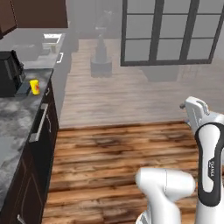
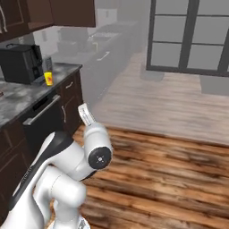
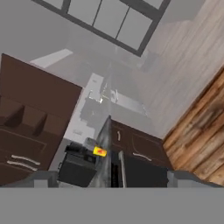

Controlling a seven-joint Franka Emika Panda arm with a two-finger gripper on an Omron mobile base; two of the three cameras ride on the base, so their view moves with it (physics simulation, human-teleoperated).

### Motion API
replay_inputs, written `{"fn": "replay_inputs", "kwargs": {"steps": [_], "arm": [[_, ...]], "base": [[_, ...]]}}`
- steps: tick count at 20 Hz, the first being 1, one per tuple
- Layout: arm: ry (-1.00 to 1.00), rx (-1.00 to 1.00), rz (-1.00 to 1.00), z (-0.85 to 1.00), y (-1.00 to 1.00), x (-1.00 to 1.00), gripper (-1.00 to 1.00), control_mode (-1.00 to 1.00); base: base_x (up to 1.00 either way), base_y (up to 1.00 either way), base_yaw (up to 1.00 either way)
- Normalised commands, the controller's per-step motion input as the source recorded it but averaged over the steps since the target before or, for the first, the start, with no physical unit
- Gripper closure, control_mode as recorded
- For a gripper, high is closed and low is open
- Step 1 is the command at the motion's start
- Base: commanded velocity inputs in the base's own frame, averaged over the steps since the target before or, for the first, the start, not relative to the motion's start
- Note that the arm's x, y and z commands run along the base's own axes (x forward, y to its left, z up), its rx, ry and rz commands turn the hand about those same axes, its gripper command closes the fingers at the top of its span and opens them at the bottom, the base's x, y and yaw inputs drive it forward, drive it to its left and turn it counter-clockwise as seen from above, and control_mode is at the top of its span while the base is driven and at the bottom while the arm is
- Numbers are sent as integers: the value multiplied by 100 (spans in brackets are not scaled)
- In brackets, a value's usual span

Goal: Move the cup from next to the sink to the open cabinet. Then, move the bowl with the pear to the fridge to clear the area for faucet cleaning.

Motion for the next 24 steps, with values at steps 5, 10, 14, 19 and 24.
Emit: {"fn": "replay_inputs", "kwargs": {"steps": [5, 10, 14, 19, 24], "arm": [[0, 0, 0, 0, 0, 0, -100, 100], [0, 0, 0, 0, 0, 0, -100, 100], [0, 0, 0, 0, 0, 0, -100, 100], [0, 0, 0, 0, 0, 0, -100, 100], [0, 0, 0, 0, 0, 0, -100, 100]], "base": [[100, 16, 15], [100, 0, 29], [100, -5, 41], [97, -23, 48], [100, -28, 44]]}}
